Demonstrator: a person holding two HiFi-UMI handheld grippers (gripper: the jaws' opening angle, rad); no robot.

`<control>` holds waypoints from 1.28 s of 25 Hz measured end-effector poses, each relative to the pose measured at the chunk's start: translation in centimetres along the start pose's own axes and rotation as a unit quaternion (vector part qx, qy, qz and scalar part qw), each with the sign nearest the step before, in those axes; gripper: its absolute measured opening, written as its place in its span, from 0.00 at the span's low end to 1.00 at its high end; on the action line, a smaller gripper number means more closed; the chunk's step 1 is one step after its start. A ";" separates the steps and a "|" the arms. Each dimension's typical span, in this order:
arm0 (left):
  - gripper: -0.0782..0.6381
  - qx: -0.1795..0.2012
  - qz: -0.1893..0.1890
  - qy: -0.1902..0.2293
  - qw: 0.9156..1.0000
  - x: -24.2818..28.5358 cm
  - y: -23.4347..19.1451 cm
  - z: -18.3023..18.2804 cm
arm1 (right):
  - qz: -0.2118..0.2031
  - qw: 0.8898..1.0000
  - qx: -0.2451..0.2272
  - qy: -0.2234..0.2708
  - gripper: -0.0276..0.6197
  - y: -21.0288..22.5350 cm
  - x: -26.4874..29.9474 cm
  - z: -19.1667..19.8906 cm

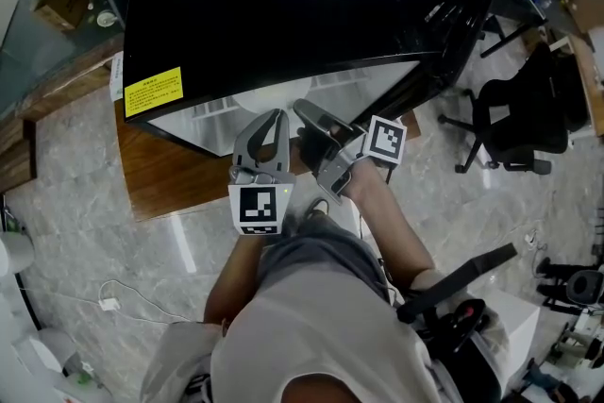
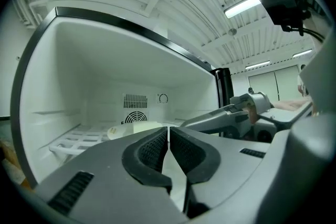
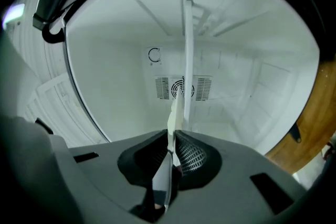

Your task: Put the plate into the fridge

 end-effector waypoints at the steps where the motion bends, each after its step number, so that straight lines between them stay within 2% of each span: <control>1: 0.15 0.002 -0.001 0.000 1.000 0.2 -0.1 0.0 | 0.003 1.000 -0.018 -0.008 0.09 -0.1 0.0 0.2; 3: 0.15 0.004 -0.004 -0.002 1.000 0.5 -0.6 -0.1 | 0.010 0.998 -0.064 -0.021 0.09 -0.8 0.1 0.9; 5: 0.15 0.001 -0.008 -0.002 1.000 0.6 -1.0 -0.2 | 0.022 0.991 -0.130 -0.034 0.09 -1.7 0.3 1.7; 6: 0.15 -0.001 -0.009 -0.002 1.000 0.7 -1.2 -0.3 | 0.038 0.982 -0.179 -0.041 0.09 -2.2 0.3 2.0; 7: 0.15 -0.002 -0.010 -0.001 1.000 0.8 -1.3 -0.3 | 0.062 0.967 -0.241 -0.049 0.08 -2.5 0.3 2.3; 8: 0.15 -0.002 -0.010 -0.001 1.000 0.9 -1.4 -0.3 | 0.089 0.944 -0.313 -0.059 0.08 -2.9 0.4 2.5; 10: 0.15 -0.002 -0.010 -0.002 1.000 1.2 -1.5 -0.3 | 0.138 0.877 -0.453 -0.079 0.08 -3.8 0.9 3.0; 11: 0.15 -0.002 -0.009 -0.003 1.000 1.4 -1.5 -0.4 | 0.157 0.842 -0.508 -0.087 0.08 -4.2 1.3 3.3; 12: 0.15 -0.002 -0.008 -0.003 1.000 1.6 -1.4 -0.5 | 0.171 0.813 -0.549 -0.093 0.08 -4.5 1.8 3.5; 13: 0.15 -0.002 -0.008 -0.003 1.000 1.7 -1.4 -0.6 | 0.182 0.789 -0.578 -0.096 0.08 -4.8 2.2 3.6; 14: 0.15 -0.002 -0.009 -0.004 1.000 1.8 -1.4 -0.7 | 0.191 0.772 -0.599 -0.096 0.07 -5.0 2.5 3.7; 16: 0.15 -0.002 -0.013 -0.006 1.000 1.6 -1.7 -0.8 | 0.201 0.747 -0.627 -0.092 0.07 -5.1 3.0 3.6; 19: 0.15 -0.006 -0.023 -0.007 1.000 1.2 -2.2 -0.7 | 0.207 0.724 -0.651 -0.093 0.07 -5.3 3.5 3.5; 21: 0.15 -0.007 -0.028 -0.008 1.000 1.2 -2.5 -0.6 | 0.209 0.719 -0.656 -0.094 0.07 -5.3 3.8 3.3; 32: 0.15 -0.009 -0.032 -0.015 0.999 1.5 -3.0 -0.2 | 0.207 0.720 -0.654 -0.103 0.07 -4.9 5.0 3.0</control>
Point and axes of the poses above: the fingertips, and each gripper's own axes: x forward along the fingers, y to its right, z out of its underside, the point moved 9 cm from there along -x, backward along the fingers, and after that the axes turned 5 degrees about -z, right-handed, at the moved point
